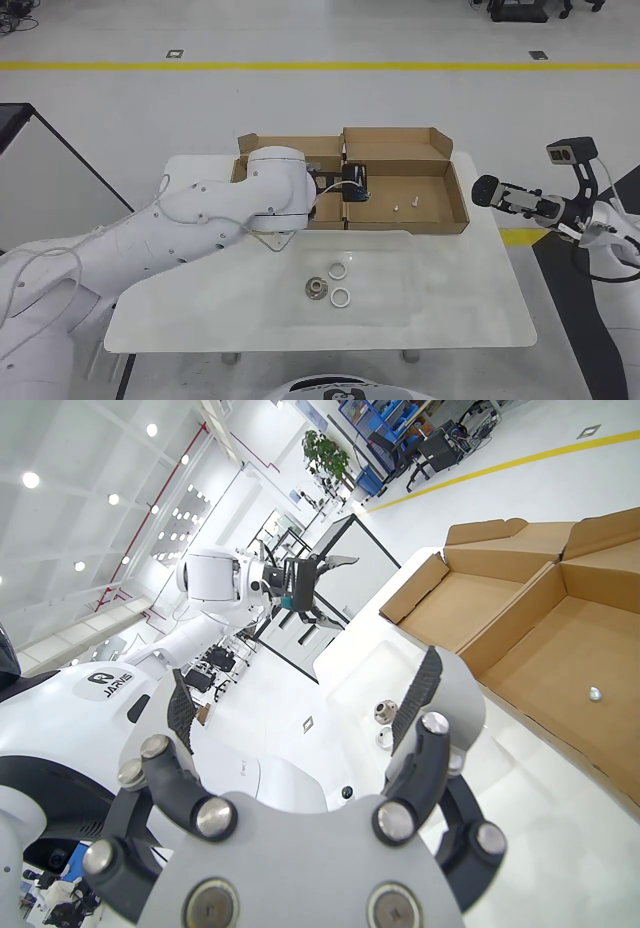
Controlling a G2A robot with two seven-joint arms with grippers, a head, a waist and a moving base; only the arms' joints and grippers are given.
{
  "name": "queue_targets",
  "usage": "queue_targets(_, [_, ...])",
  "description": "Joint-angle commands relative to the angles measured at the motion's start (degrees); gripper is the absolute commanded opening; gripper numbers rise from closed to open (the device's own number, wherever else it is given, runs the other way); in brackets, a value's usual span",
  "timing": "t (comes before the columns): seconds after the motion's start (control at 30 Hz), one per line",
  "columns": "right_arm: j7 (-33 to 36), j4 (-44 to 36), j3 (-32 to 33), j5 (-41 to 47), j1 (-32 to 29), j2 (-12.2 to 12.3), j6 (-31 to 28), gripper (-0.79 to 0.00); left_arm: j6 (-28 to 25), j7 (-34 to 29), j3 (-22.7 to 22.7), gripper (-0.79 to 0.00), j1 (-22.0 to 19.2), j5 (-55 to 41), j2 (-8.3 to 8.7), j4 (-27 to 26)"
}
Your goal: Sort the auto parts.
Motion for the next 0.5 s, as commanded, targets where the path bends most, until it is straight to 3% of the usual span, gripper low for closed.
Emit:
queue_targets(0.0, [0.0,0.0,0.0,0.0,0.0,0.0,0.0,0.0,0.92,-0.89,1.3,0.0,-0.17,-2.48,-0.36,-0.01])
queue_targets(0.47, [0.0,0.0,0.0,0.0,0.0,0.0,0.0,0.0,4.55,-4.22,5.88,0.0,1.85,-5.94,-4.86,2.5])
